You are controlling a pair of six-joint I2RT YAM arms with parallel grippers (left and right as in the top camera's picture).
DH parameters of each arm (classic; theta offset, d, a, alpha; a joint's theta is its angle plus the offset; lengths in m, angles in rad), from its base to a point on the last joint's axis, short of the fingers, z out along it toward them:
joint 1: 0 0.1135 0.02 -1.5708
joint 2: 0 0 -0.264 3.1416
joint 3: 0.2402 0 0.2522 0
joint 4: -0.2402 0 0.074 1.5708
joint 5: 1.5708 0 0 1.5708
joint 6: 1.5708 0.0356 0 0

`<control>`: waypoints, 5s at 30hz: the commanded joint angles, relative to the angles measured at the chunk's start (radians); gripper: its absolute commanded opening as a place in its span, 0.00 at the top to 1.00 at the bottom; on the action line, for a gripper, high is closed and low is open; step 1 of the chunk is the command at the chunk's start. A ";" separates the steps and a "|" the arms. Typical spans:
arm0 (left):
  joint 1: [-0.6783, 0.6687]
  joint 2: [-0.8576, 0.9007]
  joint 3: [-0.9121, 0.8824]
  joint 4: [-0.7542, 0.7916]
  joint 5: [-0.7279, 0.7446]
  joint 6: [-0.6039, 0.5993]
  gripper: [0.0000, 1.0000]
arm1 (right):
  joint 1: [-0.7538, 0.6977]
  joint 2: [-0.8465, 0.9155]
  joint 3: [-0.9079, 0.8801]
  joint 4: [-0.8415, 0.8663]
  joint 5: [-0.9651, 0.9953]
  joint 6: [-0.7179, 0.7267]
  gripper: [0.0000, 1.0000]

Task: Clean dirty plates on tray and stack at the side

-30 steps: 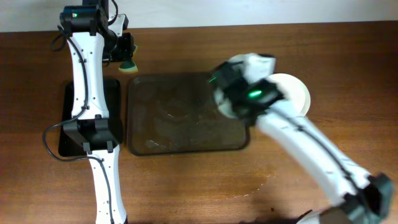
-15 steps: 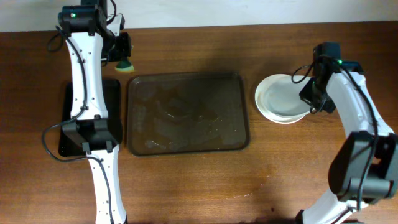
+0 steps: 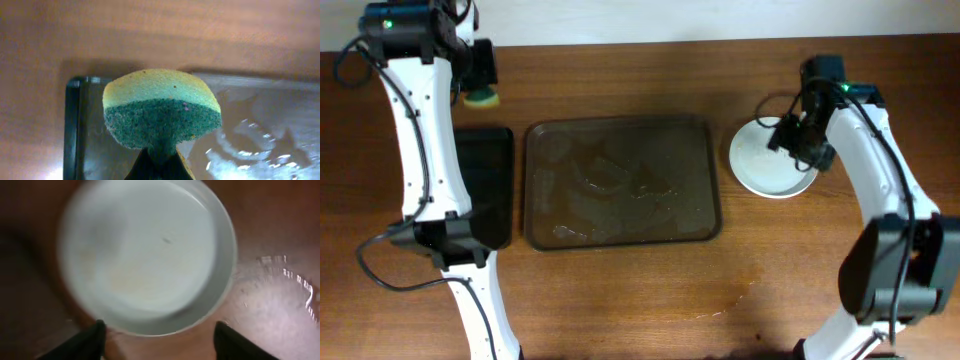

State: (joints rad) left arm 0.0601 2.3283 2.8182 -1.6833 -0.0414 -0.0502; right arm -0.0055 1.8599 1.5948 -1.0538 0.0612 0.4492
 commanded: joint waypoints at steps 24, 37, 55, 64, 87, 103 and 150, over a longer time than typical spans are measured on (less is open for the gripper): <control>0.029 -0.245 -0.314 0.202 0.084 -0.069 0.01 | 0.143 -0.320 0.165 -0.156 0.003 -0.089 0.01; -0.072 -0.296 -0.303 0.219 0.083 -0.069 0.01 | 0.143 -0.903 0.184 -0.192 0.002 -0.131 0.02; -0.072 -0.296 -0.303 0.219 0.083 -0.069 0.01 | -0.032 -1.377 -0.861 0.810 -0.139 -0.348 0.02; -0.072 -0.296 -0.303 0.219 0.083 -0.069 0.01 | -0.081 -1.818 -1.425 1.081 -0.223 -0.337 0.02; -0.072 -0.296 -0.303 0.219 0.083 -0.069 0.01 | -0.080 -1.855 -1.589 0.990 -0.215 -0.337 0.02; -0.072 -0.357 -0.304 0.249 0.064 -0.069 0.01 | -0.080 -1.855 -1.589 0.990 -0.215 -0.337 0.02; -0.049 -2.324 -2.810 1.600 0.036 0.358 0.01 | -0.080 -1.855 -1.589 0.990 -0.215 -0.337 0.02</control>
State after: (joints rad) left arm 0.0078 0.0116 0.0193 -0.0586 -0.0040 0.2520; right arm -0.0799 0.0120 0.0128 -0.0608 -0.1486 0.1059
